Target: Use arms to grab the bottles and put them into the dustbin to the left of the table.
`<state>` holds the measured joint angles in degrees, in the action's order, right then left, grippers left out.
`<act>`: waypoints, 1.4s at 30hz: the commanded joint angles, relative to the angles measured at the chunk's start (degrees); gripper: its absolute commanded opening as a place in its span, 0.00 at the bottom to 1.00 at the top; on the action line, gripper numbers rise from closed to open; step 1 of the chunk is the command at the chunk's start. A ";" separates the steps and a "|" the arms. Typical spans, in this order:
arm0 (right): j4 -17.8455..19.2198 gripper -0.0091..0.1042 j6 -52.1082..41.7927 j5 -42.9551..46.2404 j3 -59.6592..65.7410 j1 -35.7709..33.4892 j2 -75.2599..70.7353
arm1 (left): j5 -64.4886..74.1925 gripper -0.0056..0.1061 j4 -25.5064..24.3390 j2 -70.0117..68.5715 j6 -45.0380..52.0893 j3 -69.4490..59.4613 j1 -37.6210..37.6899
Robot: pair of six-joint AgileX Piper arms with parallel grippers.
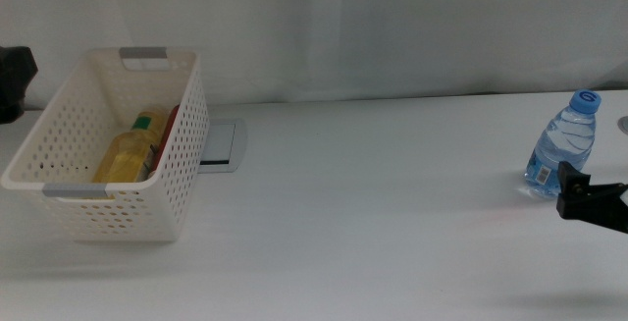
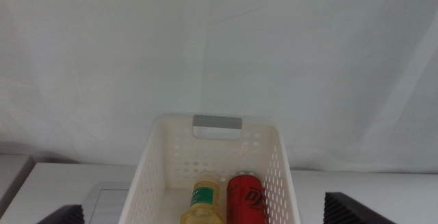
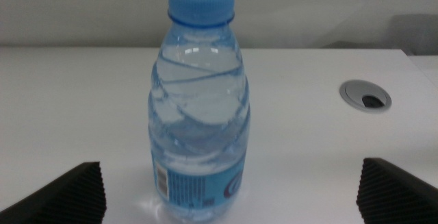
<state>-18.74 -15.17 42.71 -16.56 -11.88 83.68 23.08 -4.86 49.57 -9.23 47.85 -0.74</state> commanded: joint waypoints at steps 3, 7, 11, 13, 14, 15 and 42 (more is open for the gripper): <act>0.77 0.99 1.74 3.33 -2.87 -0.03 3.90 | -0.46 0.86 0.74 -0.15 -0.29 -0.29 0.27; 2.75 0.99 3.26 3.43 -5.11 -0.03 7.25 | -0.46 0.86 0.74 -0.15 -0.15 -0.29 1.23; 3.66 0.99 3.37 4.44 -7.51 -0.03 10.34 | -0.46 0.86 0.74 -0.15 2.79 -0.67 4.62; 3.55 0.99 3.37 5.19 -8.28 -0.03 11.45 | -0.10 0.86 0.74 -0.15 3.19 -0.95 6.57; 3.55 0.99 3.37 5.78 -8.62 -0.03 12.07 | -0.10 0.86 0.74 -0.15 3.19 -1.34 7.46; 3.55 0.99 3.37 5.90 -8.88 -0.03 12.57 | -0.10 0.86 0.74 -0.15 3.19 -1.79 8.39; 4.66 0.99 6.77 6.52 -17.33 -0.03 23.98 | 0.70 0.86 2.73 -0.15 4.10 -7.60 28.12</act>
<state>-14.53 -9.25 49.69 -33.53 -11.88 107.02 23.57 -2.74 49.57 -5.09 40.50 26.92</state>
